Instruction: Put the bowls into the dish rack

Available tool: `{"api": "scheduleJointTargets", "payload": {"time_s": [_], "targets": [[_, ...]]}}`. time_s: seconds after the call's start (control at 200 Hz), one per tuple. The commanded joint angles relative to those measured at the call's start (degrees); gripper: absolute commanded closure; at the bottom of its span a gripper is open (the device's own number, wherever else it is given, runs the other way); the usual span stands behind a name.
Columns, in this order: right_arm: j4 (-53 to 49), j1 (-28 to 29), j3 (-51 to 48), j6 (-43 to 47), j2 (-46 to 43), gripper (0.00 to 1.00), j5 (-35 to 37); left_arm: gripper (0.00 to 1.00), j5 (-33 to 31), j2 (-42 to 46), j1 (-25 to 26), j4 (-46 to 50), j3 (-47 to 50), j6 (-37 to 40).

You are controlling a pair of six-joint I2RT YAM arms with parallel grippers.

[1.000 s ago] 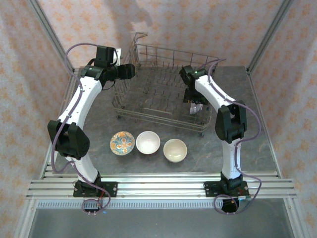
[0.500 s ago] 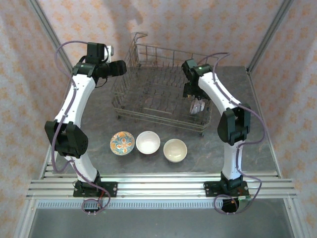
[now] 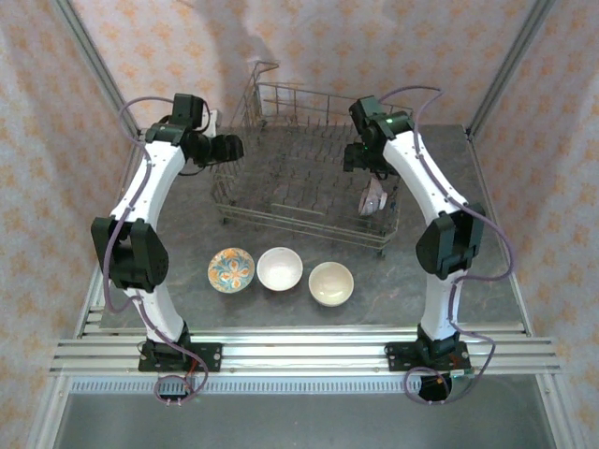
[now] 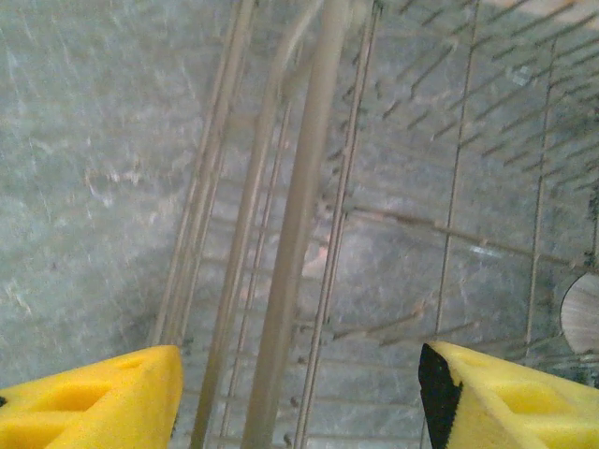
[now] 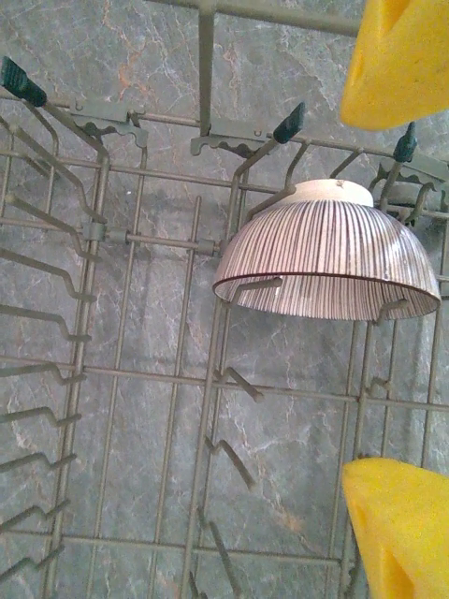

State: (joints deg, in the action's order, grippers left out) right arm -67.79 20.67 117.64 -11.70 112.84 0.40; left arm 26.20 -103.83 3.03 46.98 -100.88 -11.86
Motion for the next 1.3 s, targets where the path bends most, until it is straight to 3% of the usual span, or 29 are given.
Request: {"api": "scheduleJointTargets", "payload": {"time_s": [0.0,0.14,0.3,0.585,0.776,1.041,1.146,1.296], "targets": [[1.3,-4.3,-2.5,0.4,-4.4,0.10,-4.3,0.31,0.3,3.4,2.4,2.7,1.6,1.6],[5.1,-10.4,-5.7,-0.5,-6.6,0.12,-9.4,0.31,-1.1,4.1,4.8,2.3,2.7,1.0],[3.7,-13.7,-2.2,0.7,-3.3,0.12,-8.9,0.32,-1.6,4.2,7.1,-0.1,3.6,-1.2],[2.4,-13.8,3.7,2.6,0.4,0.15,-11.9,0.32,-2.2,1.2,12.4,-5.5,1.7,-5.6],[2.0,-13.1,2.8,4.5,-0.5,0.15,-13.2,0.31,-6.6,-4.2,13.1,-1.7,-7.6,-5.0],[-0.9,-11.3,4.4,5.8,-0.8,0.15,-14.8,0.29,-17.0,-4.4,13.1,8.6,-21.6,3.6],[-1.1,-10.8,4.4,5.9,-2.4,0.15,-15.2,0.29,-18.9,0.2,13.2,9.6,-19.2,6.1],[-0.9,-10.0,2.5,5.8,-5.7,0.15,-16.1,0.29,-19.9,9.6,15.7,6.7,-8.3,9.1]]}}
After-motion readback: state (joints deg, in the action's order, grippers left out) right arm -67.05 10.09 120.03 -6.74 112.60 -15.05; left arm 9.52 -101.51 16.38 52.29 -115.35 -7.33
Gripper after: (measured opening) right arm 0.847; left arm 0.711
